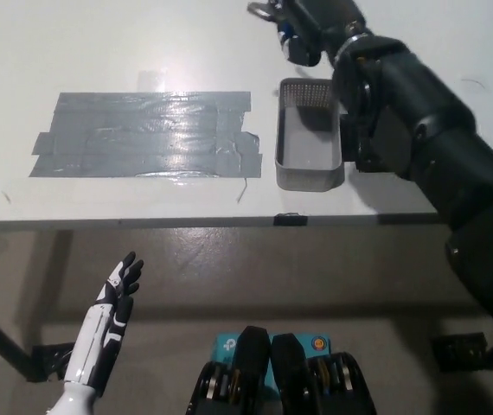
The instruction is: The robot picks the blue plier placed on top of the container and places it on the grey area of the table
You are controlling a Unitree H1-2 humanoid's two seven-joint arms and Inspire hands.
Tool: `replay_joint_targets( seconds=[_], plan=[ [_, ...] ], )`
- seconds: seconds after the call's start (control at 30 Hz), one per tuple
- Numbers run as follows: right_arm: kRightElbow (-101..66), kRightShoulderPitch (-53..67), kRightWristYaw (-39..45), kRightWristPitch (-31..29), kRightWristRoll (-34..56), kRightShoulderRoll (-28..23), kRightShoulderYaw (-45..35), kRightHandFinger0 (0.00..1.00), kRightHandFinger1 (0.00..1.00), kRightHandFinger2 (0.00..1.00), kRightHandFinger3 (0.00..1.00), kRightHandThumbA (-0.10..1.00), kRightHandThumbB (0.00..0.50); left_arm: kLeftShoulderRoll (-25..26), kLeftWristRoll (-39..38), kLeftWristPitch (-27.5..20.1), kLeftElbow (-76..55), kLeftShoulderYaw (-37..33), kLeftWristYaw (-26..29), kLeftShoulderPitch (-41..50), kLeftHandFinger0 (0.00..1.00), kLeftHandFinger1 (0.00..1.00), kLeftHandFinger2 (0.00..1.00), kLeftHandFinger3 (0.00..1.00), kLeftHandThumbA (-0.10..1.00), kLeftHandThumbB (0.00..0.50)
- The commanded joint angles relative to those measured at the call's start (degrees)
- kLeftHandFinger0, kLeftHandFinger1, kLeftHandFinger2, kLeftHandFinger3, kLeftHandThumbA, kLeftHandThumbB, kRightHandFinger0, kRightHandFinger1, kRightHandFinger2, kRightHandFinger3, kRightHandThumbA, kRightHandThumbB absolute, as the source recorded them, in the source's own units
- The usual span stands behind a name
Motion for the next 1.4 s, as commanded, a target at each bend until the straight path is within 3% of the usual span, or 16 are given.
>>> replay_joint_targets(
  seconds=[0.0, 0.17, 0.27, 0.3, 0.37, 0.73, 0.77, 0.83, 0.9, 0.93, 0.97, 1.0, 1.03, 1.13, 1.17, 1.37],
  plan=[
    [0.37, -4.55, -4.52, -0.9, -0.83, 3.61, 0.11, 0.02, 0.53, 0.94, 0.67, -0.1, 0.193, 0.17, 0.19, -0.89, -2.32, -0.16, -0.15, 0.56, 1.0, 1.0, 1.0, 1.0, 1.0, 0.114],
    [2.72, -3.37, -3.0, -0.12, -0.55, 8.95, 0.43, 0.0, 0.44, 0.83, 0.65, -0.1, 0.236, -0.13, 1.25, -0.7, -2.58, -0.33, 0.28, 0.96, 1.0, 1.0, 1.0, 1.0, 1.0, 0.126],
    [3.09, -3.43, -3.19, -0.23, -0.53, 9.15, 0.38, 0.0, 0.4, 0.79, 0.49, -0.1, 0.236, -0.17, 1.31, -0.69, -2.59, -0.3, 0.25, 0.96, 1.0, 1.0, 1.0, 1.0, 1.0, 0.128],
    [3.8, -1.76, -3.89, -0.45, -0.12, 11.93, 0.21, 0.0, 0.4, 0.78, 0.32, -0.1, 0.216, -0.36, 1.17, 0.03, -3.6, -0.51, -0.05, 1.2, 1.0, 1.0, 1.0, 1.0, 1.0, 0.127],
    [4.49, -1.29, -4.21, -0.06, 0.0, 13.22, 0.15, 0.01, 0.42, 0.78, 0.27, -0.1, 0.224, -0.4, 0.52, 0.49, -3.79, -0.41, -0.27, 1.13, 1.0, 1.0, 1.0, 1.0, 1.0, 0.141],
    [6.32, 0.47, -3.48, 1.69, 0.96, 15.78, -1.16, 0.01, 0.29, 0.59, 0.43, -0.1, 0.256, 0.04, 0.25, 0.25, -4.1, -0.69, -0.87, 0.39, 1.0, 1.0, 1.0, 1.0, 1.0, 0.124],
    [6.44, 0.97, -3.77, 1.35, 0.96, 15.47, -1.16, 0.0, 0.13, 0.55, 0.22, -0.1, 0.246, 0.22, 1.13, -0.1, -4.06, -0.89, -0.76, 0.24, 1.0, 1.0, 1.0, 1.0, 1.0, 0.117],
    [6.48, 1.01, -3.76, 1.42, 1.01, 15.41, -1.26, 0.0, 0.28, 0.81, 0.26, -0.1, 0.235, 0.26, 1.15, -0.15, -4.02, -0.94, -0.74, 0.17, 1.0, 1.0, 1.0, 1.0, 1.0, 0.117],
    [6.49, 1.01, -3.76, 1.43, 0.99, 15.41, -1.28, 0.0, 0.38, 0.85, 0.35, -0.1, 0.241, 0.28, 1.14, -0.14, -4.02, -0.98, -0.71, 0.16, 1.0, 1.0, 1.0, 1.0, 1.0, 0.117],
    [6.71, 1.14, -3.85, 2.0, 0.25, 14.96, -0.59, 0.14, 0.5, 0.91, 0.56, -0.1, 0.211, 0.52, 1.63, -0.03, -4.15, -1.11, -0.8, -0.14, 1.0, 1.0, 1.0, 1.0, 1.0, 0.114],
    [6.72, 1.2, -4.1, 2.07, 0.13, 14.93, -0.47, 0.13, 0.47, 0.82, 0.54, -0.1, 0.21, 0.52, 1.64, -0.01, -4.2, -1.12, -0.79, -0.12, 1.0, 1.0, 1.0, 1.0, 1.0, 0.114],
    [6.73, 1.45, -6.84, 3.07, -1.34, 14.58, 0.76, 0.3, 0.65, 0.96, 0.81, 0.08, 0.204, 0.47, 1.25, -0.14, -3.92, -1.16, -0.9, -0.42, 1.0, 1.0, 1.0, 1.0, 1.0, 0.128],
    [6.95, 1.44, -5.88, 4.18, -1.25, 14.38, 0.83, 0.71, 1.0, 1.0, 1.0, 0.37, 0.269, 0.42, 1.13, -0.02, -3.9, -1.2, -0.95, -0.56, 1.0, 1.0, 1.0, 1.0, 1.0, 0.128],
    [6.93, 1.44, -5.94, 4.29, -1.05, 14.38, 1.08, 0.68, 0.92, 1.0, 1.0, 0.4, 0.265, 0.43, 1.12, -0.01, -3.89, -1.22, -0.92, -0.56, 1.0, 1.0, 1.0, 1.0, 1.0, 0.129],
    [6.92, 0.87, -2.61, 3.63, 0.42, 13.54, -0.04, 1.0, 1.0, 1.0, 1.0, 0.57, 0.374, 0.55, 1.45, -0.1, -3.82, -1.31, -0.92, -0.87, 1.0, 1.0, 1.0, 1.0, 1.0, 0.136],
    [6.07, 0.39, -8.57, 2.47, -1.37, 11.81, 1.17, 1.0, 1.0, 1.0, 1.0, 0.75, 0.379, 0.52, 1.47, 0.1, -3.63, -1.45, -0.91, -0.94, 1.0, 1.0, 1.0, 1.0, 1.0, 0.143]
  ],
)
